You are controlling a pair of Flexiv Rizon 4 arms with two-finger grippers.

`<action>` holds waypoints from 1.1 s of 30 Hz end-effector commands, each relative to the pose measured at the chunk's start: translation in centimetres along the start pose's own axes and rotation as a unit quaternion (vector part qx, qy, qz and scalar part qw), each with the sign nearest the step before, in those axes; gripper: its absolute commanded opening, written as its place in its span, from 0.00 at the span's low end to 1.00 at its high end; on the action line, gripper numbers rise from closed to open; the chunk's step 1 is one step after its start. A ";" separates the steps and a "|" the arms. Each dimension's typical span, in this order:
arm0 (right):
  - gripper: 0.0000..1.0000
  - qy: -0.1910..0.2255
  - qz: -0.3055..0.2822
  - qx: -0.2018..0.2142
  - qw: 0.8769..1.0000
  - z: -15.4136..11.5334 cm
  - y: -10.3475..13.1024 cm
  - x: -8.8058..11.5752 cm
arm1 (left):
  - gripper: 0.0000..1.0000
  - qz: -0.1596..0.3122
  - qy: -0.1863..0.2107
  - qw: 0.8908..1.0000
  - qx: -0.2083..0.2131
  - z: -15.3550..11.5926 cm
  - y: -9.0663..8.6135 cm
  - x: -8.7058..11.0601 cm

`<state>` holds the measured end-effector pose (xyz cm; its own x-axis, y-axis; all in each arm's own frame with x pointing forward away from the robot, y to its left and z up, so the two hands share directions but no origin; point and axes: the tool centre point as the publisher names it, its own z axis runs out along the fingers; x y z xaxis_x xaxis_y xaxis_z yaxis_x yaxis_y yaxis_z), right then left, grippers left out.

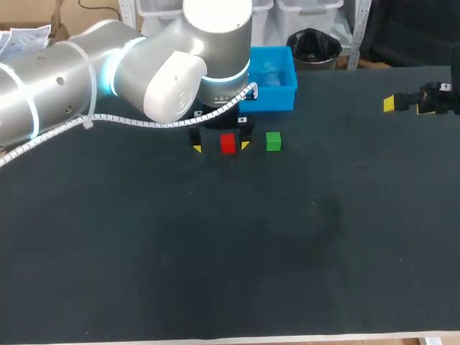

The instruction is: Use the left arm to pick the red cube and place it into the blue plastic box first, then use the right arm to grasp the green cube and put it into the same blue plastic box after the first action is fully finished.

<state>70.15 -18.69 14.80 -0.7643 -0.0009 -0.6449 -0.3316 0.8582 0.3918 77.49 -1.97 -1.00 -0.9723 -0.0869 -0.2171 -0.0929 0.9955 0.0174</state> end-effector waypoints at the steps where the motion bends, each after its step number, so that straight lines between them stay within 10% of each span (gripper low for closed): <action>1: 1.00 0.000 0.000 0.001 1.000 0.0 0.0 0.0 | 1.00 -0.005 0.004 1.000 -0.004 0.4 -0.4 -0.4; 2: 1.00 0.000 0.000 0.001 1.000 0.0 0.0 0.0 | 0.91 -0.008 0.005 1.000 -0.004 0.6 -0.4 -0.3; 3: 1.00 0.000 0.000 0.001 1.000 0.0 0.0 0.0 | 0.49 -0.010 0.005 1.000 -0.003 0.7 -0.4 -0.4; 6: 1.00 0.000 0.000 0.001 1.000 0.0 0.0 0.0 | 0.00 -0.014 0.006 1.000 -0.003 1.0 -0.4 -0.4; 18: 1.00 0.000 0.000 0.001 1.000 0.0 0.0 0.0 | 0.00 -0.009 0.002 1.000 0.001 0.6 -0.8 0.1; 33: 1.00 0.000 0.000 0.001 1.000 0.0 0.0 0.0 | 0.00 0.046 -0.008 0.999 0.008 -6.1 0.3 -0.7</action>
<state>70.15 -18.69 14.80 -0.7643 -0.0008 -0.6449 -0.3315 0.8583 0.3918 77.36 -2.76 3.52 -0.9733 -0.0009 -0.2295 -0.0082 0.9995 0.0307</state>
